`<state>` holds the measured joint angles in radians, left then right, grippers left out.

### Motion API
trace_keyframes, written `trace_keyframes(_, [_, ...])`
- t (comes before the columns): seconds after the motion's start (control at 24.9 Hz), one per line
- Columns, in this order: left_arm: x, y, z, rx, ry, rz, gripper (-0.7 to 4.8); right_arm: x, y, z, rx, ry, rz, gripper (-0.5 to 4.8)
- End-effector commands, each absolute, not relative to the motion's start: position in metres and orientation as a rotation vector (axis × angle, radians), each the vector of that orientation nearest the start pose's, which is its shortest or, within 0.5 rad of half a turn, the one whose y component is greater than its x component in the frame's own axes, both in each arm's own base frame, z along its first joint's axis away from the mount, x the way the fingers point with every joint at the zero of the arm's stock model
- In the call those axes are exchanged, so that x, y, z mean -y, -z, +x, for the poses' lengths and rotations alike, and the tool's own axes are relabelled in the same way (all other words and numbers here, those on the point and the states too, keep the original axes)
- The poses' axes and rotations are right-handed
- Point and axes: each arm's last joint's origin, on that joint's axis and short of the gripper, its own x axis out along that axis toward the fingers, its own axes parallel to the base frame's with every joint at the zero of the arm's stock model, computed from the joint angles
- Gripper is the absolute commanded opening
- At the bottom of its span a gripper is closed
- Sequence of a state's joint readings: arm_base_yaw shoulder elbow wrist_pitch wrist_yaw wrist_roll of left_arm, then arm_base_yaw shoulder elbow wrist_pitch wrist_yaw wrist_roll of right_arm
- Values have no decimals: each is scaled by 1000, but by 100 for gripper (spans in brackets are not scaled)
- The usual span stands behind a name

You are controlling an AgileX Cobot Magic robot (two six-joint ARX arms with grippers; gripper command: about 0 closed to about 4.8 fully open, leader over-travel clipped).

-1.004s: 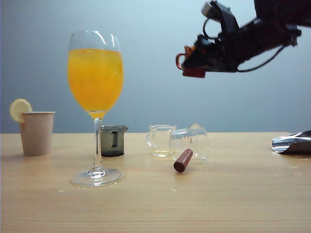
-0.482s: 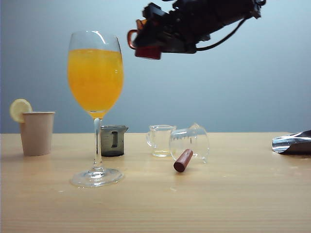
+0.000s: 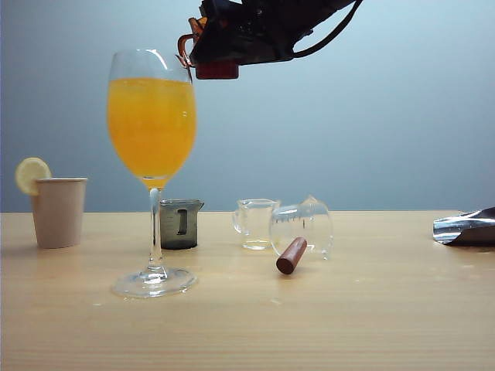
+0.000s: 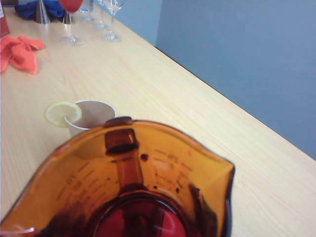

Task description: Pick up the fourth measuring cup from the left, pour the grenadine inside into the goblet, and finally put the measuring cup back in its original place.

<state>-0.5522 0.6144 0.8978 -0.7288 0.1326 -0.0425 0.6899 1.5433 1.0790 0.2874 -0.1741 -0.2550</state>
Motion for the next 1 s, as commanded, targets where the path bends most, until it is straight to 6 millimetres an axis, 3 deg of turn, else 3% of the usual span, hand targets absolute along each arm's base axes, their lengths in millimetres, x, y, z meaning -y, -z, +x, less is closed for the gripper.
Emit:
trace_keyframes(0.04, [64,-342,96,-452,664,33,-5,-235,-302,263,-10,-901,-307,145])
trace_keyframes(0.24, [71,-337,105,-500,687,40,-5,-241,-301,258,5,-926,-365,145])
trace_keyframes(1.0, [71,-336,106,-503,687,41,-5,-242,-302,256,73,-917,-495,145])
